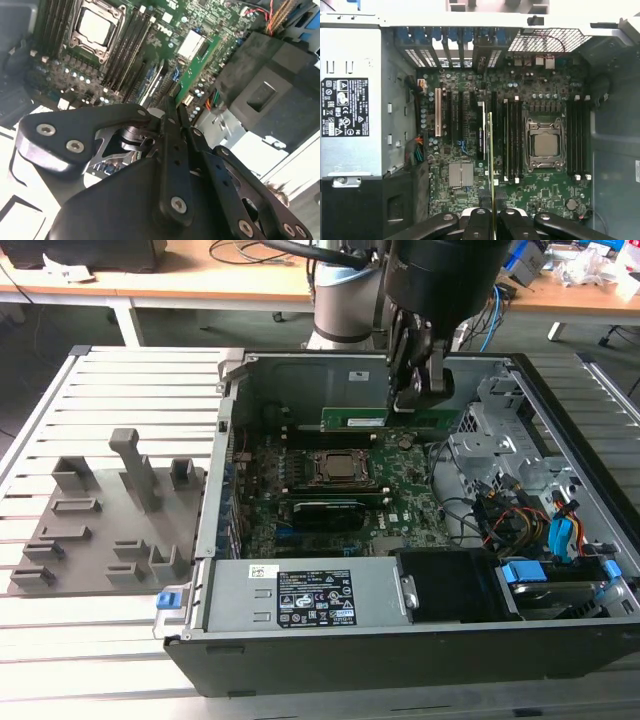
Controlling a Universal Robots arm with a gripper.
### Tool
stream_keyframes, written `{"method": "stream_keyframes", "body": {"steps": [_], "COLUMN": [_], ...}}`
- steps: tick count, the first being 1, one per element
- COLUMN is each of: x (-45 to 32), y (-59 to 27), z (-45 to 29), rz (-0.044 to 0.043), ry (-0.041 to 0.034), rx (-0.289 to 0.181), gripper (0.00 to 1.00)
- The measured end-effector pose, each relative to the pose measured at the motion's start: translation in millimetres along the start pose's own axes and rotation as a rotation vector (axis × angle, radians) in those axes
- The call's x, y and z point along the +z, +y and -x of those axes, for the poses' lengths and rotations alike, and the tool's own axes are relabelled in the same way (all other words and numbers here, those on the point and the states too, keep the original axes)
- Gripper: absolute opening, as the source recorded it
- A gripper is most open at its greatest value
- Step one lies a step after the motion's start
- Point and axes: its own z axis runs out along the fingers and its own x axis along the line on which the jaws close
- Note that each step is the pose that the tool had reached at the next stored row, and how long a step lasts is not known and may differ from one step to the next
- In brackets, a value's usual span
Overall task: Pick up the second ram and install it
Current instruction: 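Pick up the second ram and move it above second insertion slot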
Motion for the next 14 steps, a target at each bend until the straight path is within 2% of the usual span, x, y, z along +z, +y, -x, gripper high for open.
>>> {"method": "stream_keyframes", "body": {"steps": [3, 6, 9, 12, 14], "x": [2.2, 8.1, 12.0, 16.7, 23.8], "y": [-0.9, -0.9, -0.7, -0.3, -0.4], "z": [8.8, 21.0, 29.7, 34.2, 36.2], "rz": [0.0002, 0.0002, 0.0002, 0.0002, 0.0002], "ry": [-0.0002, -0.0001, -0.0002, -0.0008, -0.0009], "rx": [0.000, 0.000, 0.000, 0.000, 0.000], "gripper": [0.14, 0.14, 0.14, 0.14, 0.14]}}
